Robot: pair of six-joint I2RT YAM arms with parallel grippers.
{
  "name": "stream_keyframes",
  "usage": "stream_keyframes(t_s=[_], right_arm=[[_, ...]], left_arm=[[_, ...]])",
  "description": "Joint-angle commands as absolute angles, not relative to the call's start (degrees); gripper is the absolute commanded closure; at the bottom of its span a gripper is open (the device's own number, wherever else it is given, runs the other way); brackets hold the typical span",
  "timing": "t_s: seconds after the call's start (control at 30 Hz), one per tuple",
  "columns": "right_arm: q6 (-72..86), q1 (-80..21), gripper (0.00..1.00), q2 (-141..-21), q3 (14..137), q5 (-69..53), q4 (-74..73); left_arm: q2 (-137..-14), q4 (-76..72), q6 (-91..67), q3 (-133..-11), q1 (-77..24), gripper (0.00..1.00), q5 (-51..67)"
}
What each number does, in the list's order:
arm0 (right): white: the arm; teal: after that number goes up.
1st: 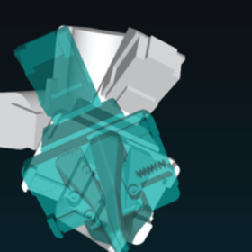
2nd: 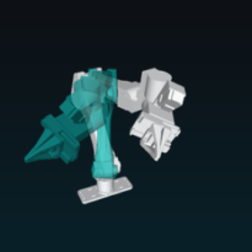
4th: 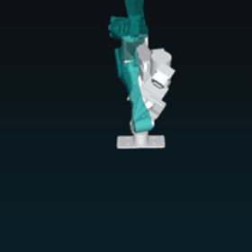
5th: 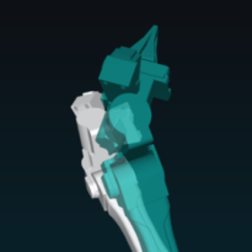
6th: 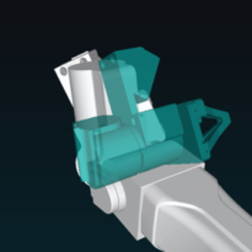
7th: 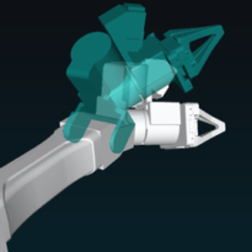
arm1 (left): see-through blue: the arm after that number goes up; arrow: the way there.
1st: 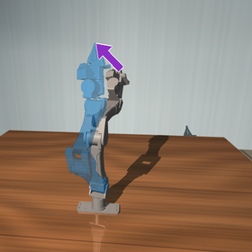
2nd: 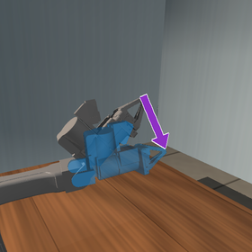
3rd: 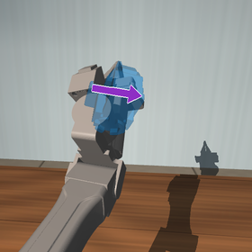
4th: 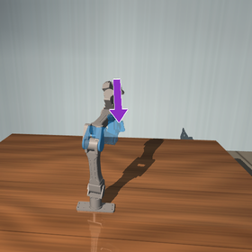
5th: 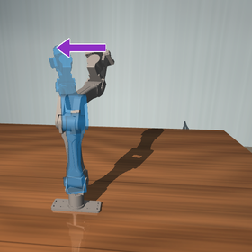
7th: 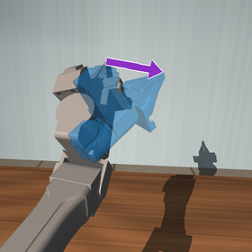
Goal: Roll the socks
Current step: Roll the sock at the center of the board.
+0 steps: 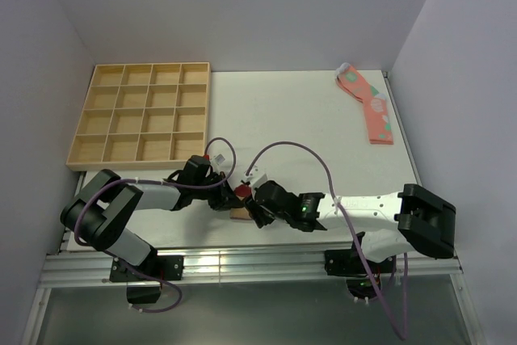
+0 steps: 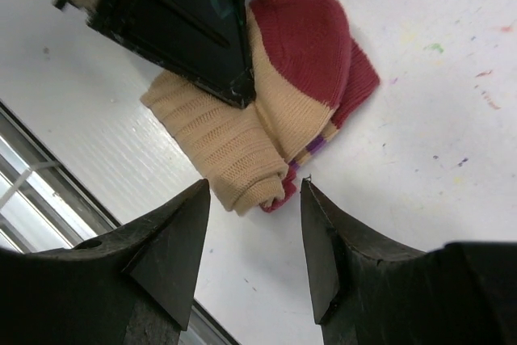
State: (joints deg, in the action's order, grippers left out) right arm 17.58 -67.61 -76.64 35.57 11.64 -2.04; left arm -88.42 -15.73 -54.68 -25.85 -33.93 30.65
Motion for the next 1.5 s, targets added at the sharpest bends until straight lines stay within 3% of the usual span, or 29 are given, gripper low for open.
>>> stream_keyframes(t_s=[0.0, 0.63, 1.17, 1.47], right_arm=[[14.6, -67.8, 0.44, -73.3, 39.7, 14.5, -3.9], [13.8, -68.4, 0.44, -82.4, 40.3, 9.5, 1.4], [21.7, -68.5, 0.47, -85.4, 31.7, 9.8, 11.2], [26.5, -68.1, 0.56, -88.8, 28.8, 8.4, 15.4]], left_arm=[[-92.5, -6.7, -48.6, -22.8, -32.7, 1.0, 17.7], [-91.7, -3.8, -47.9, -24.3, -32.8, 1.0, 16.9], [-93.1, -4.5, -48.3, -24.1, -32.7, 1.0, 17.1], [-94.0, -5.5, -49.0, -23.5, -32.7, 1.0, 16.5]])
